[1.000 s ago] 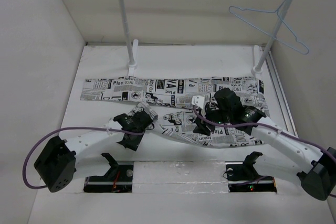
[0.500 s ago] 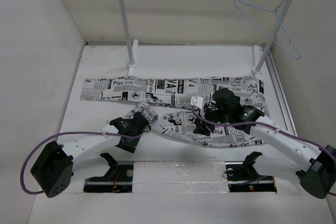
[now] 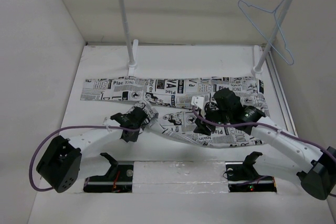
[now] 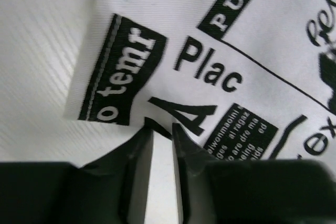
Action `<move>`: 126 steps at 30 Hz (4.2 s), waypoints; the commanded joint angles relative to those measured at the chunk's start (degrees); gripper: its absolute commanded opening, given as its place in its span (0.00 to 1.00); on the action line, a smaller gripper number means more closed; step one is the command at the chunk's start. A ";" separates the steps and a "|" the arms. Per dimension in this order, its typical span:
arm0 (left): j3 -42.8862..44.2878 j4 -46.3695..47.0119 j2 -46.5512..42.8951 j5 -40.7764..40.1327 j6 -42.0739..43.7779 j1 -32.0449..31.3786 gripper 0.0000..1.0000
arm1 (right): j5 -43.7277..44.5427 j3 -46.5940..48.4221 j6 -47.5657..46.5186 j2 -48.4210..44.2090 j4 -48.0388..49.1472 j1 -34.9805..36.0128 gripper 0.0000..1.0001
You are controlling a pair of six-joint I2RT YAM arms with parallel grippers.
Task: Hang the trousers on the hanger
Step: Flatten out the trousers at the center of the board.
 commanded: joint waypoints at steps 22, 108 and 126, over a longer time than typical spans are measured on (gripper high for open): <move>32.02 -25.81 -7.93 -35.77 17.71 15.07 0.00 | 6.34 1.15 3.03 -3.58 -3.74 -8.86 0.45; 8.02 -11.47 -41.82 4.99 37.95 30.55 0.00 | 5.21 3.11 3.30 13.38 0.47 -3.31 0.51; 23.60 12.36 -17.26 9.63 65.43 30.55 0.53 | 3.10 0.37 9.09 6.44 3.45 -39.79 0.00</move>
